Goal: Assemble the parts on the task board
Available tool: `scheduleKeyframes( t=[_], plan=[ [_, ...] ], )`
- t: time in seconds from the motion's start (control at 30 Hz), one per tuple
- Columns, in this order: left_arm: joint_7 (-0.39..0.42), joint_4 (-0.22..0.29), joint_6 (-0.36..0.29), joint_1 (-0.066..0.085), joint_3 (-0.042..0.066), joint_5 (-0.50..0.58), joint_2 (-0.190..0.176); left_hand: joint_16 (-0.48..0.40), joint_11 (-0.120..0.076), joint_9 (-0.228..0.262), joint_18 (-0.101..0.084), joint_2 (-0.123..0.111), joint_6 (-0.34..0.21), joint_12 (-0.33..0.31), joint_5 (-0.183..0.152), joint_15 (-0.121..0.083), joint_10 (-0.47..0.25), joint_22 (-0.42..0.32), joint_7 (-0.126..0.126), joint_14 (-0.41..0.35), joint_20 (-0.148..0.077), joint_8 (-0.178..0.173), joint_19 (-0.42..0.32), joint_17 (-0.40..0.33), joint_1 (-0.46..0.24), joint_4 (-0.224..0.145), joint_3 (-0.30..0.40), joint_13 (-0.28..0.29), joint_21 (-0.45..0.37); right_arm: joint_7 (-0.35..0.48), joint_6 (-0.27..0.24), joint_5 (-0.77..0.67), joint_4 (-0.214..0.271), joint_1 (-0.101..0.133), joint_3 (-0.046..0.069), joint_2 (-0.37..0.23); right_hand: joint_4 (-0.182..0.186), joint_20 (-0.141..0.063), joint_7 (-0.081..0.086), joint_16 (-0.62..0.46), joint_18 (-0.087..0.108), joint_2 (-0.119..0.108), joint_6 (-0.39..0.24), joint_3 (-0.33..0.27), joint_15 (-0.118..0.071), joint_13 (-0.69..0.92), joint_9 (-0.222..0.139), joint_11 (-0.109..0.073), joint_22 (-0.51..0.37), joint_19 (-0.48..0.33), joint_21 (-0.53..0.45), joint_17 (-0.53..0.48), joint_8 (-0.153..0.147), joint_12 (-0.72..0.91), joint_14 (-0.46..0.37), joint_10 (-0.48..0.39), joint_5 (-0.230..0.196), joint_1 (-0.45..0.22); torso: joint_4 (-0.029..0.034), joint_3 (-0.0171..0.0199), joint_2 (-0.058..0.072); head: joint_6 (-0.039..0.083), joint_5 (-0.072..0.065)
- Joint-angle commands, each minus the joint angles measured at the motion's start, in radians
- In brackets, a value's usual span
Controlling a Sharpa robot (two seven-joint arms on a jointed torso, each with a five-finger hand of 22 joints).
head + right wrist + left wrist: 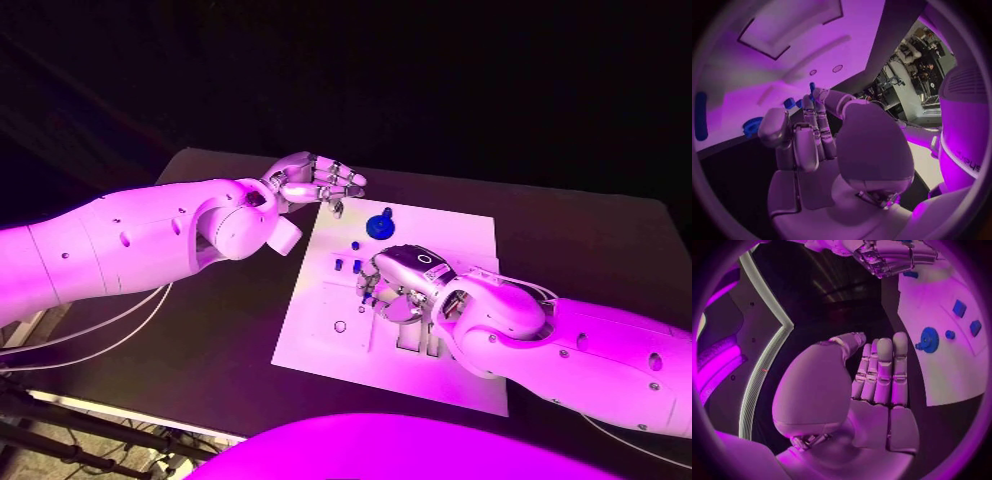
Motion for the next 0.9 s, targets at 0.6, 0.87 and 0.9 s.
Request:
scheduleKeyframes(
  t=[0.6,0.87,0.9],
  plan=[
    [0.004,-0.002,0.019,0.000,0.001,0.009,0.006,-0.004,0.003,0.001,0.007,0.005,-0.006,0.006,0.002,0.004,-0.007,0.001,-0.002,-0.002,0.002,0.007,0.008,-0.001,-0.006,0.001,-0.004,0.001,0.006,0.010,0.029,-0.016,-0.014,-0.017,-0.002,0.017,0.001,-0.002,0.000,0.003,-0.016,0.012,0.004,0.006,-0.007,0.021,0.001,-0.040,-0.001,-0.002,-0.004,-0.001,0.005,0.003,0.042,0.049,0.006,0.015,0.0013,-0.0009,0.000,-0.009,0.011],
    [0.003,-0.002,0.021,0.000,0.001,0.009,0.007,-0.004,0.003,0.001,0.007,0.005,-0.008,0.007,0.001,0.004,-0.008,0.000,-0.002,-0.002,0.003,0.008,0.008,-0.002,-0.007,0.002,-0.005,0.001,0.006,0.011,0.036,-0.015,-0.019,-0.022,-0.002,0.021,0.001,-0.002,0.000,0.003,-0.016,0.012,0.004,0.006,-0.007,0.021,0.001,-0.040,-0.001,-0.002,-0.004,-0.001,0.005,0.003,0.042,0.049,0.006,0.015,0.0001,-0.0008,0.000,-0.010,0.015],
    [0.003,-0.002,0.022,0.000,0.001,0.009,0.007,-0.004,0.003,0.001,0.007,0.005,-0.008,0.007,0.001,0.004,-0.008,0.000,-0.002,-0.002,0.003,0.008,0.008,-0.002,-0.007,0.002,-0.005,0.001,0.006,0.011,0.037,-0.015,-0.020,-0.022,-0.002,0.022,0.001,-0.002,0.000,0.003,-0.016,0.012,0.004,0.006,-0.007,0.021,0.001,-0.040,-0.001,-0.002,-0.004,-0.001,0.005,0.003,0.042,0.049,0.006,0.015,0.0004,-0.0008,0.000,-0.011,0.015]
  ],
)
